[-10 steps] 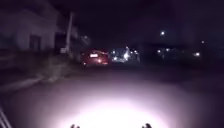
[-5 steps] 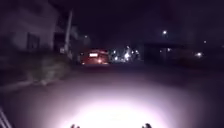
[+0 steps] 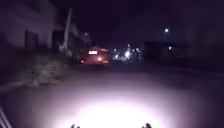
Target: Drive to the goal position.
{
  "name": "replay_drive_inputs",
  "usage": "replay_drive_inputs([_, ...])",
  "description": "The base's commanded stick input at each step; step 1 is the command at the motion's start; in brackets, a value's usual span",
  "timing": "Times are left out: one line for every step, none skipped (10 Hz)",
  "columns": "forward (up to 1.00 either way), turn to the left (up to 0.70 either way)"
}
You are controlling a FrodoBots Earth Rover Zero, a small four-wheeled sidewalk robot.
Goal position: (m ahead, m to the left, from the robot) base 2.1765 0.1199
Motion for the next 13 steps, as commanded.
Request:
replay_drive_inputs([0.70,-0.10])
replay_drive_inputs([0.70,-0.29])
replay_drive_inputs([0.70,-0.21])
replay_drive_inputs([0.70,0.00])
replay_drive_inputs([0.70,0.00])
replay_drive_inputs([0.70,0.00])
replay_drive_inputs([0.70,0.00])
replay_drive_inputs([0.70,0.00])
replay_drive_inputs([0.70,0.00])
replay_drive_inputs([0.70,0.00])
replay_drive_inputs([0.70,0.00])
replay_drive_inputs([0.70,0.00])
replay_drive_inputs([0.70,0.00])
